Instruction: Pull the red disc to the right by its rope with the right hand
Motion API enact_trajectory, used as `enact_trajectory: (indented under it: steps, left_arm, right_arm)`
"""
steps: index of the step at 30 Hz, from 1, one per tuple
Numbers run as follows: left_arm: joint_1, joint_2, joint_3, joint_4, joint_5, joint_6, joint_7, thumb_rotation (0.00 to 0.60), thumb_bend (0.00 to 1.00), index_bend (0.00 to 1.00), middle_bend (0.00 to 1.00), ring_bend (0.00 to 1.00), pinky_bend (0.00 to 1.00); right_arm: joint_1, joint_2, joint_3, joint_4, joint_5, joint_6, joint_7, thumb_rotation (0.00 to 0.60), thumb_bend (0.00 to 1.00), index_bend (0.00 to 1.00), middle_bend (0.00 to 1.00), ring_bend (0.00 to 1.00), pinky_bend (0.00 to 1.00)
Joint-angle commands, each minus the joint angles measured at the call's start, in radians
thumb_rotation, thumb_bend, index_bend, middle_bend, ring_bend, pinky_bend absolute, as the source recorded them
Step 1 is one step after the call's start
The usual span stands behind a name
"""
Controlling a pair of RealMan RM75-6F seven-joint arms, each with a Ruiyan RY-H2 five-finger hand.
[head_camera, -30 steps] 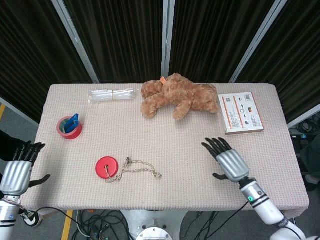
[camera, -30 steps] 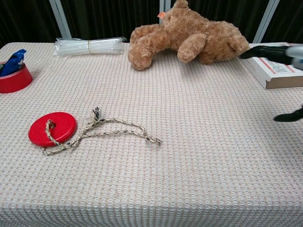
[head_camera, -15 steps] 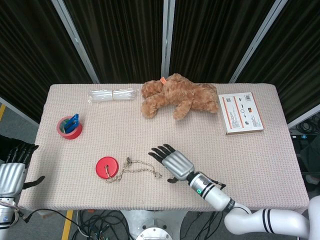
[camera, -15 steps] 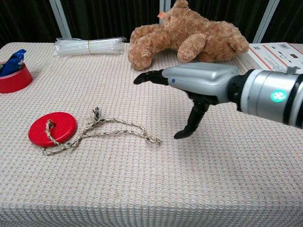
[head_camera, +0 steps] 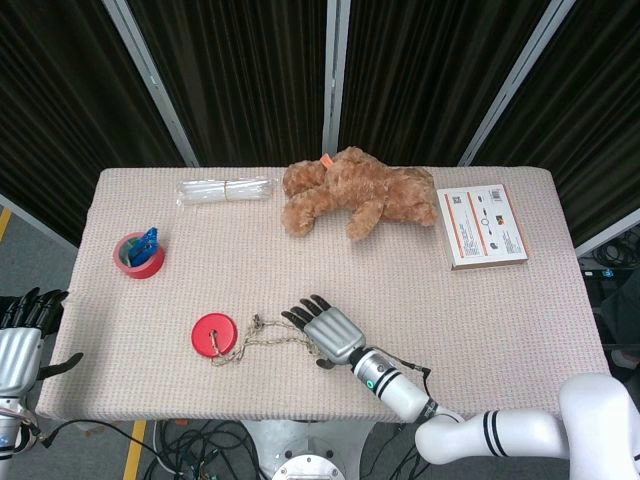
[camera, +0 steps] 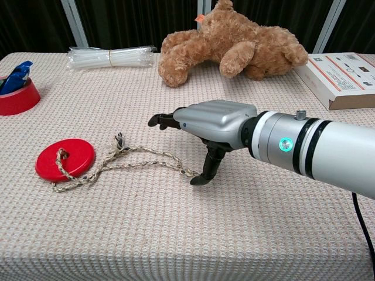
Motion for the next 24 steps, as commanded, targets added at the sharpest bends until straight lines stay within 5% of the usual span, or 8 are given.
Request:
enact_trajectory:
  steps: [1, 9, 14, 24]
  left_arm:
    - [0.002, -0.001, 0.000, 0.003, 0.000, 0.002, -0.004, 0.600, 0.01, 0.13, 0.12, 0.02, 0.12]
    - [0.004, -0.001, -0.001, 0.010, 0.001, 0.003, -0.013, 0.600, 0.01, 0.13, 0.12, 0.02, 0.12]
    - [0.003, -0.003, -0.001, 0.011, 0.002, 0.002, -0.014, 0.600, 0.01, 0.13, 0.12, 0.02, 0.12]
    - [0.007, -0.005, -0.001, 0.018, -0.001, 0.001, -0.022, 0.600, 0.01, 0.13, 0.12, 0.02, 0.12]
  right_arm:
    - [0.008, -0.009, -0.010, 0.010, 0.015, 0.006, -0.004, 0.600, 0.10, 0.00, 0.12, 0.00, 0.00]
    - [0.017, -0.027, -0.035, 0.030, 0.024, 0.040, -0.005, 0.600, 0.13, 0.02, 0.22, 0.00, 0.00]
    - [0.018, -0.037, -0.042, 0.038, 0.024, 0.060, -0.001, 0.600, 0.18, 0.13, 0.30, 0.00, 0.00]
    - [0.022, -0.048, -0.049, 0.050, 0.000, 0.066, 0.033, 0.600, 0.19, 0.17, 0.32, 0.00, 0.00]
